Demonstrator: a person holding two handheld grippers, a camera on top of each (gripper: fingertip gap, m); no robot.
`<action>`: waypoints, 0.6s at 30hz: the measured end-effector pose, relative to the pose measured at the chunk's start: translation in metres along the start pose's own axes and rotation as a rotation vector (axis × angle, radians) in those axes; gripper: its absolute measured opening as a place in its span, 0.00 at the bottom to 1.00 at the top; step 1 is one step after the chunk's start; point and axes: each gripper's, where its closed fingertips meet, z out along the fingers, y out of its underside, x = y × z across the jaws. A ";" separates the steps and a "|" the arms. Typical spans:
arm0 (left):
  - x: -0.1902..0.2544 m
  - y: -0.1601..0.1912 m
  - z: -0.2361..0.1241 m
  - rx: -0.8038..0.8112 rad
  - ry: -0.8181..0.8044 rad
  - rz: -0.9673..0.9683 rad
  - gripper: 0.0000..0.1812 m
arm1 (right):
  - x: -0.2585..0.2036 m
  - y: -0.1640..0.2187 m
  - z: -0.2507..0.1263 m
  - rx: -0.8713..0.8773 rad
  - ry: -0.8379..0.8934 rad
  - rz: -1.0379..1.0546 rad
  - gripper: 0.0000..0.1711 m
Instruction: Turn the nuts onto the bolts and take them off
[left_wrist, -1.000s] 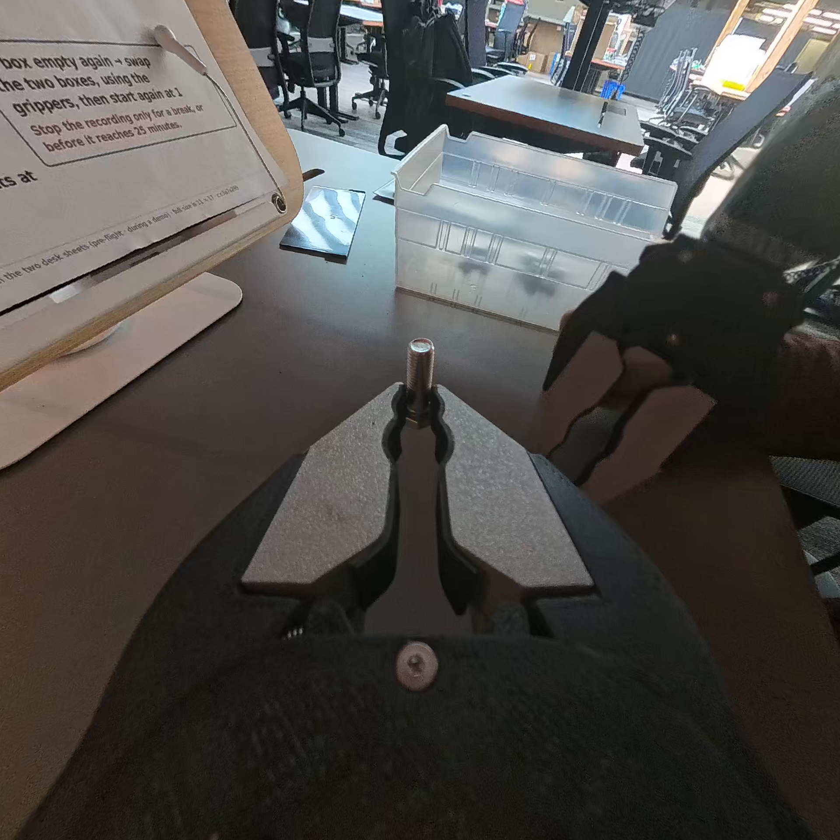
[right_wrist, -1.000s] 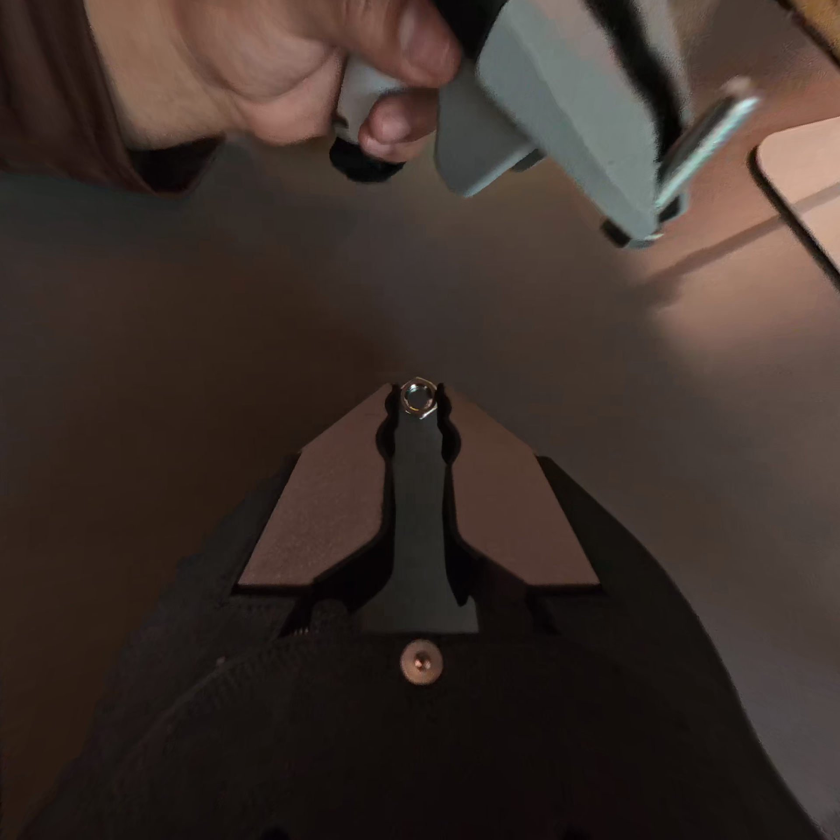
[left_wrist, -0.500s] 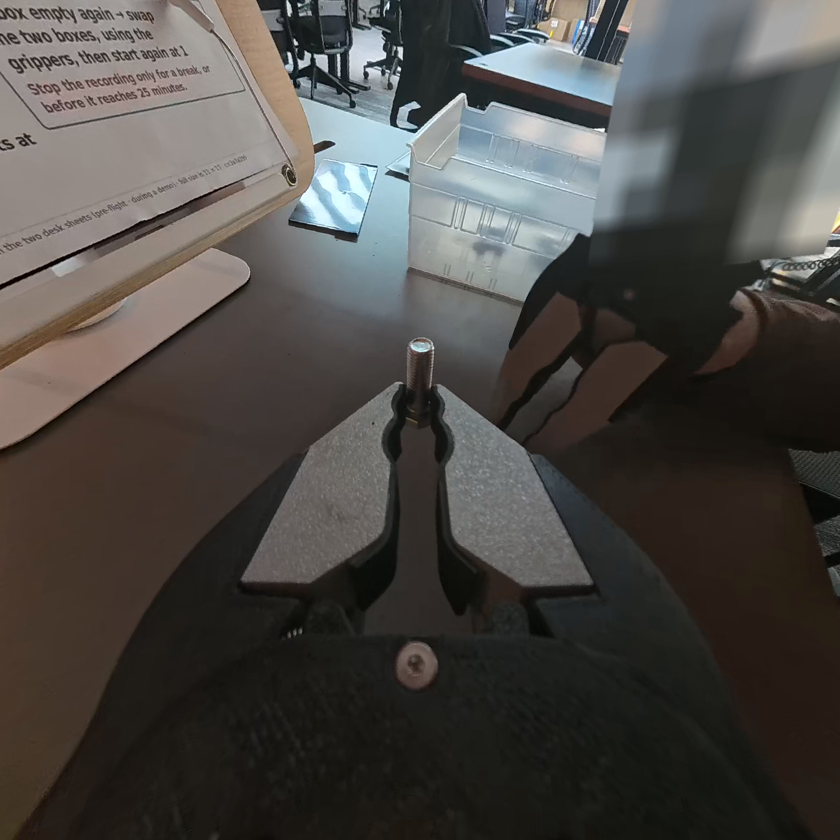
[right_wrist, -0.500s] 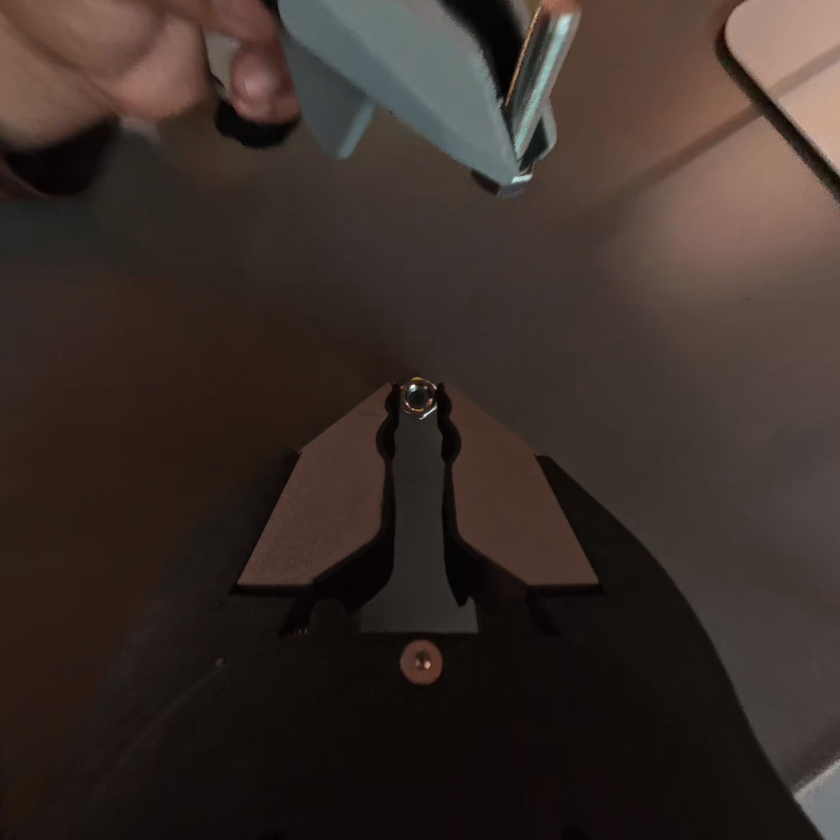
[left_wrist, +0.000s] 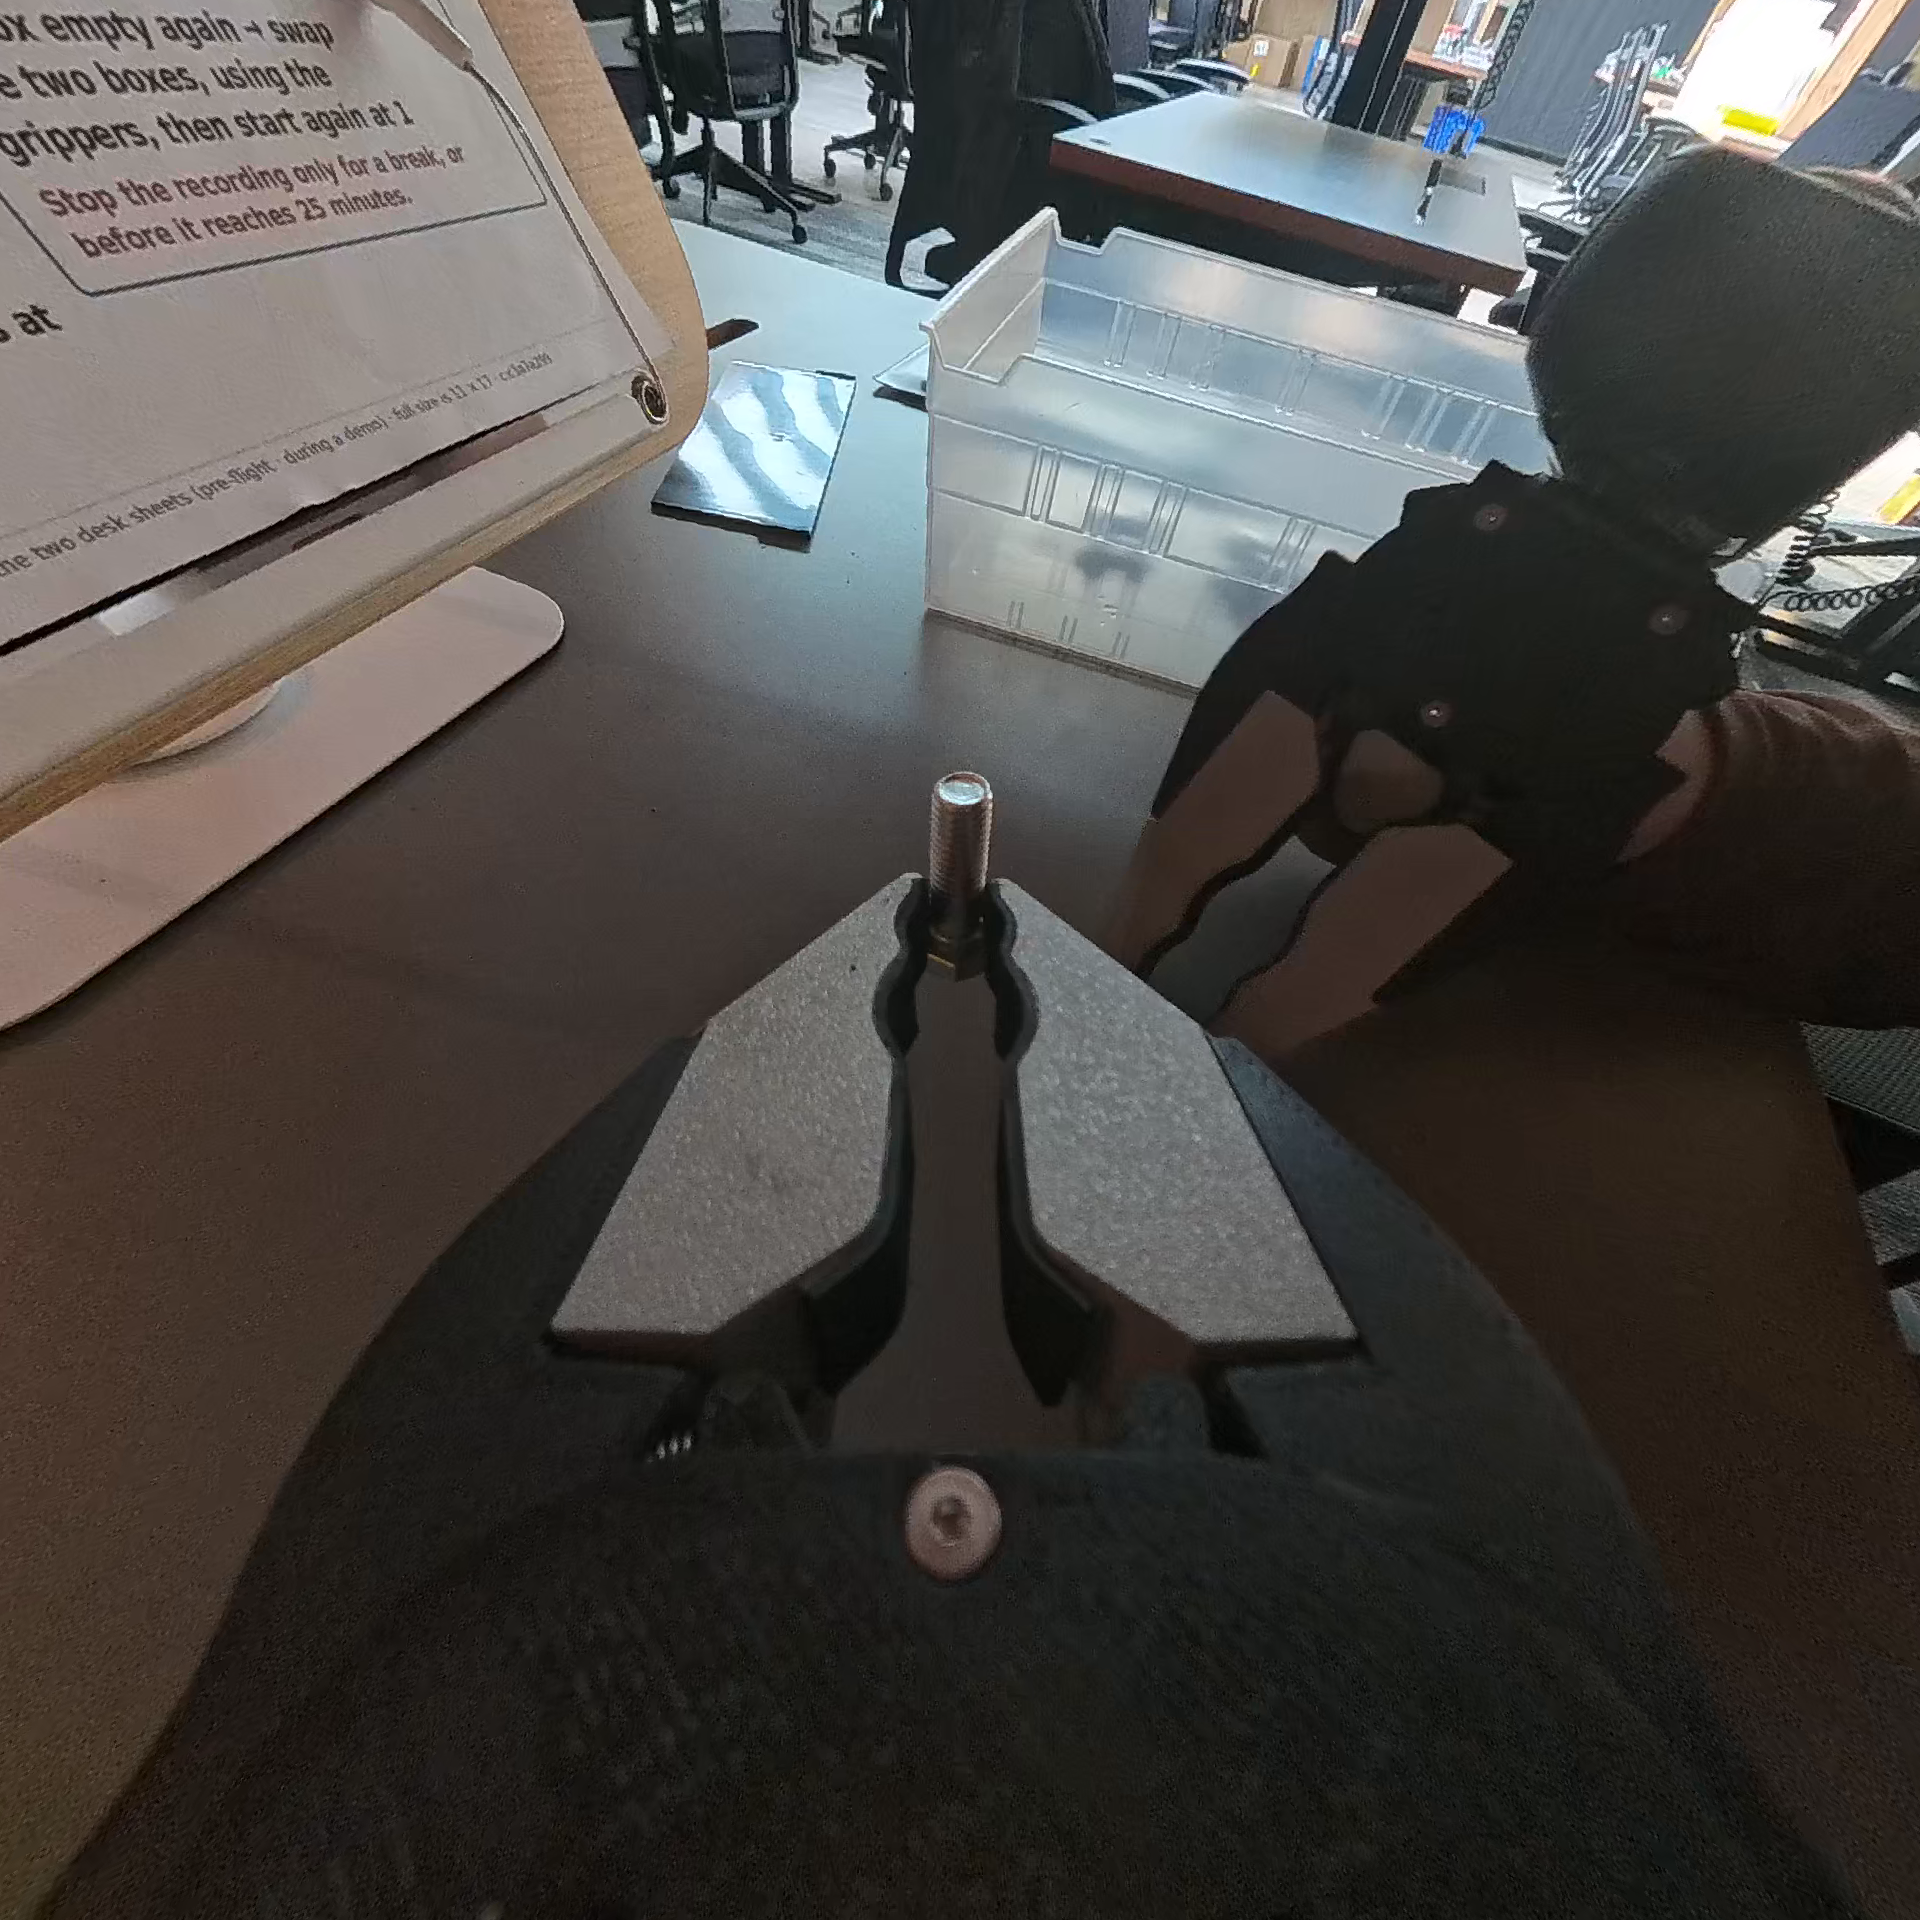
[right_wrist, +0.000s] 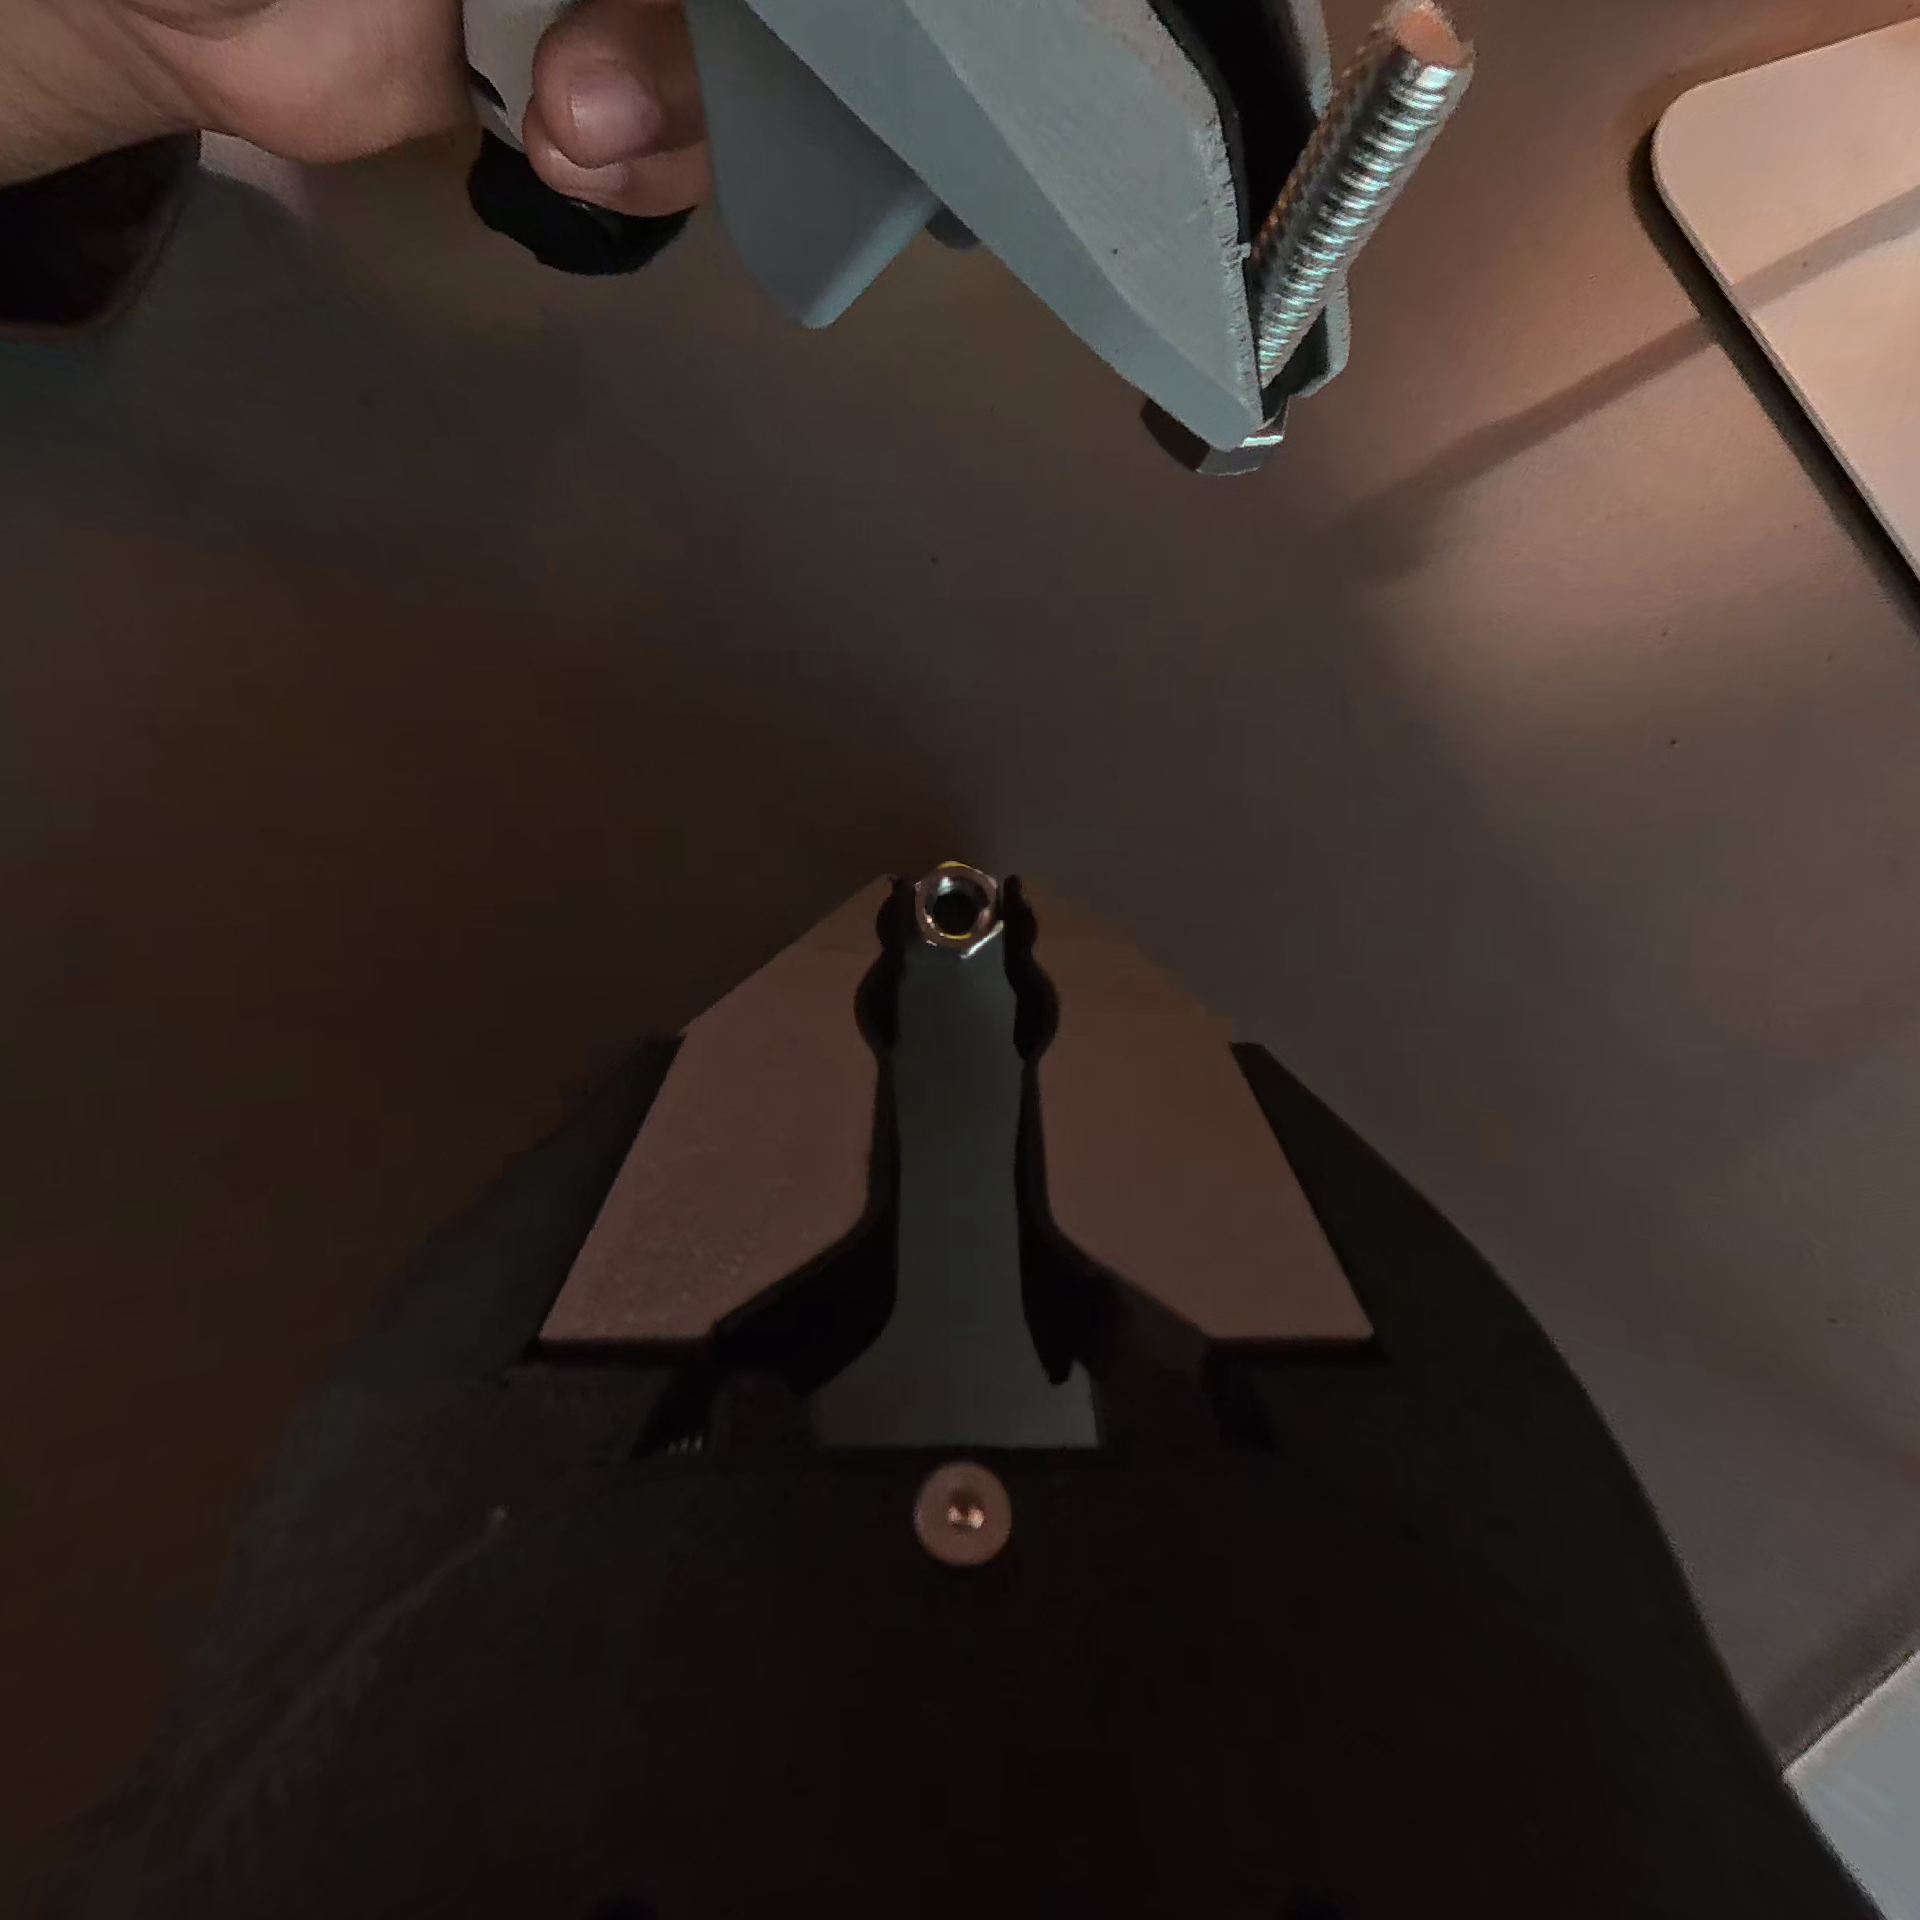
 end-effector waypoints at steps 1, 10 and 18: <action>0.000 0.000 0.000 0.001 0.001 -0.001 0.04 | 0.000 0.000 0.000 0.000 0.000 -0.001 0.08; 0.000 0.000 0.000 -0.003 0.002 -0.002 0.04 | 0.001 -0.006 -0.003 0.022 -0.018 0.031 0.08; 0.001 0.000 0.000 -0.002 0.002 -0.001 0.04 | 0.001 -0.002 -0.003 0.010 -0.011 0.022 0.08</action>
